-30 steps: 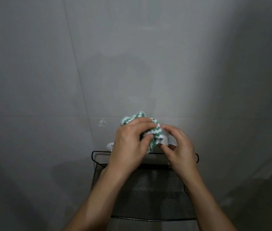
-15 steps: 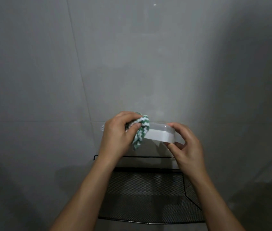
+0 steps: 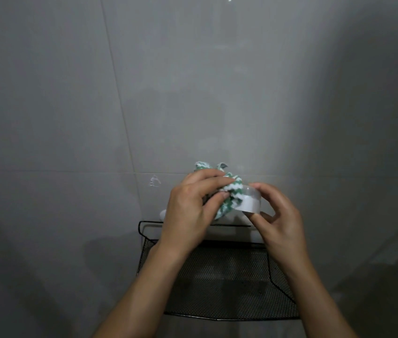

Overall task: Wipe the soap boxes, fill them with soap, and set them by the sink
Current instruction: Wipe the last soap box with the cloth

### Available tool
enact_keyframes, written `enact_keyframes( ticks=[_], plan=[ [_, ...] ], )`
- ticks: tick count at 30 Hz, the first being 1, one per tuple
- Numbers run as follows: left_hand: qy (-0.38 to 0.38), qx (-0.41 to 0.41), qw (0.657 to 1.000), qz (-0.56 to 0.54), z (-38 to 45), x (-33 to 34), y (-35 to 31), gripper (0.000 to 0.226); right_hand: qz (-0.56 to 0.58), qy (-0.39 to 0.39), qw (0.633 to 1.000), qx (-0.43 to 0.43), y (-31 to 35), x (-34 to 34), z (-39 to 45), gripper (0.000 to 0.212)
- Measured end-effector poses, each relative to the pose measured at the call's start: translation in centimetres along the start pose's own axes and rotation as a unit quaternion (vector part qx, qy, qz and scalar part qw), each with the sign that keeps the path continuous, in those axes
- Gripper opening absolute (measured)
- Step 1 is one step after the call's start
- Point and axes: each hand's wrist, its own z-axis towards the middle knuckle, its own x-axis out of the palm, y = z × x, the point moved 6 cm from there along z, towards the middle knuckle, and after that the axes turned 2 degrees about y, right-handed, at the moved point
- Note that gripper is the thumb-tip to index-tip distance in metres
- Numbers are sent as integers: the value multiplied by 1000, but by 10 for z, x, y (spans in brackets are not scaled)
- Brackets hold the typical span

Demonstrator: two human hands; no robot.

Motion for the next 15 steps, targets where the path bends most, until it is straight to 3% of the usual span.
enact_keyframes(
  ticks=[4, 10, 15],
  plan=[
    [-34, -35, 999, -4, -4, -11, 24, 23, 10, 2, 1000, 17, -2, -6, -6, 55],
    [-31, -86, 993, -74, -7, -17, 44, 29, 51, 0, 997, 56, -15, -6, -9, 50],
    [-33, -119, 983, -134, -5, -20, 56, 27, 153, -7, 981, 119, -26, -2, -13, 39]
  ],
)
